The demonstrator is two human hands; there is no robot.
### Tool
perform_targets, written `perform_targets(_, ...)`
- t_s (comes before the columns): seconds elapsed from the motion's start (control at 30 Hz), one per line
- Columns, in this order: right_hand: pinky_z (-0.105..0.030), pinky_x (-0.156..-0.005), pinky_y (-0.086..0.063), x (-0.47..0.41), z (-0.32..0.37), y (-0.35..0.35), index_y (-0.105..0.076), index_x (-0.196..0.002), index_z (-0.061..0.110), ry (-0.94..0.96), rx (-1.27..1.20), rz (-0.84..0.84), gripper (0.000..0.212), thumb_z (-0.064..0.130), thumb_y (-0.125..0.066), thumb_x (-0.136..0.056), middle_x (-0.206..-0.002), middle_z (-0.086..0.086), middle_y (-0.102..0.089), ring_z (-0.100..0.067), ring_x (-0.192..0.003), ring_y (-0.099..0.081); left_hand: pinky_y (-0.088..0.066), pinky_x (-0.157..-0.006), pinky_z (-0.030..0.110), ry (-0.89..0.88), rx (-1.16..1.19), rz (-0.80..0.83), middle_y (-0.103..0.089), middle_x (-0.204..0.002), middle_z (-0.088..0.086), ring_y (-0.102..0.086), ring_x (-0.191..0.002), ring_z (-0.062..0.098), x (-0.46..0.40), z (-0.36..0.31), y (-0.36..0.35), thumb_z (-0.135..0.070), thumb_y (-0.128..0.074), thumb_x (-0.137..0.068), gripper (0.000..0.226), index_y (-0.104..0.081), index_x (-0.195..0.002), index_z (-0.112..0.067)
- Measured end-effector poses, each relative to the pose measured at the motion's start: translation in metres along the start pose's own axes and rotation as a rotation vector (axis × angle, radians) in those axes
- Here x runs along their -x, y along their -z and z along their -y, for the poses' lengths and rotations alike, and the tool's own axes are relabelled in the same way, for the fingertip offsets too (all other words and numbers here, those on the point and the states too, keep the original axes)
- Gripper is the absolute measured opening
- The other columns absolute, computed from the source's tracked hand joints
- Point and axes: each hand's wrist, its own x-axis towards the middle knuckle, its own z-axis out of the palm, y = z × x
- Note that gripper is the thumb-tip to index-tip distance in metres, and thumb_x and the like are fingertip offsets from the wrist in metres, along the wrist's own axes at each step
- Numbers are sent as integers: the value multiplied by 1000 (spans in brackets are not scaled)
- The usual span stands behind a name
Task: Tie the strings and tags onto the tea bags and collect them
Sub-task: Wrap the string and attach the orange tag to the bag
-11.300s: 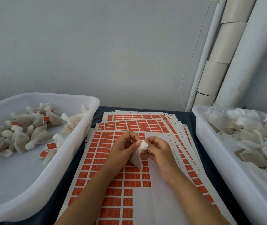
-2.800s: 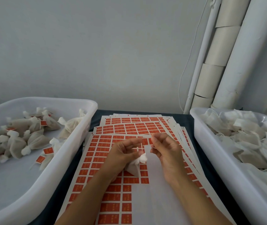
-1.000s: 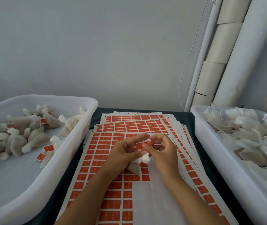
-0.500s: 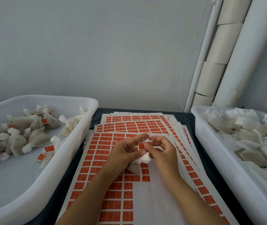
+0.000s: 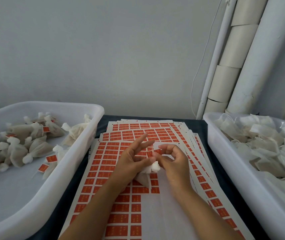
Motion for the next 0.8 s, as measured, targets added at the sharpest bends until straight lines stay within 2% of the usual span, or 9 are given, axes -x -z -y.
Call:
perform_targets(0.07,0,-58,-44,1,2,-1,-59,-91,30,13,17,-7,22,25,-75,-77,-89,23,-60,6,-79,-60,-52,-73,16,26,5,-49,-59,-123,-20,-63,-102,1,1,0,0,-37,-67,-76,64,-38,-134,-35)
perform_targets(0.13,1,-58,-42,2,3,-2,-58,-91,32,21,29,-8,22,25,-75,-77,-91,25,-58,4,-80,-58,-53,-69,17,61,44,-88,-64,-112,-12,-67,-93,6,2,0,-1,-40,-65,-73,57,-45,-125,-30)
perform_targets(0.23,3,-58,-40,3,3,-2,-57,-93,32,31,42,0,23,24,-73,-78,-93,27,-56,5,-83,-56,-54,-69,19,97,56,-104,-68,-97,-1,-69,-83,13,1,2,-3,-31,-63,-81,32,-56,-109,-16)
perform_targets(0.33,4,-59,-39,3,3,-3,-57,-91,32,53,54,29,20,22,-70,-82,-93,28,-55,11,-83,-55,-53,-70,18,101,15,-100,-69,-91,4,-68,-81,15,0,3,-5,-21,-58,-90,15,-61,-98,-8)
perform_targets(0.43,5,-61,-38,3,2,-4,-57,-96,30,86,98,58,16,19,-64,-87,-95,28,-54,14,-85,-54,-50,-64,14,94,-29,-132,-67,-86,6,-66,-74,9,-1,3,-6,-18,-58,-90,11,-63,-92,-8)
perform_targets(0.53,5,-66,-39,3,1,-3,-57,-102,26,125,139,55,17,16,-60,-89,-98,28,-53,13,-87,-53,-51,-65,13,81,-74,-150,-67,-84,4,-65,-72,7,-1,5,-8,-17,-60,-90,9,-63,-89,-9)
perform_targets(0.67,3,-68,-41,7,5,-3,-52,-102,32,228,248,12,21,17,-59,-90,-98,35,-47,11,-84,-54,-49,-63,11,54,-169,-156,-65,-76,-5,-61,-68,2,-1,7,-11,-18,-60,-90,8,-64,-84,-15)
perform_targets(0.8,-1,-65,-44,7,7,-1,-52,-103,34,274,284,16,20,24,-60,-89,-100,37,-46,9,-82,-56,-50,-64,12,38,-108,-164,-64,-74,-7,-62,-68,4,-2,7,-10,-18,-60,-90,7,-62,-83,-19)
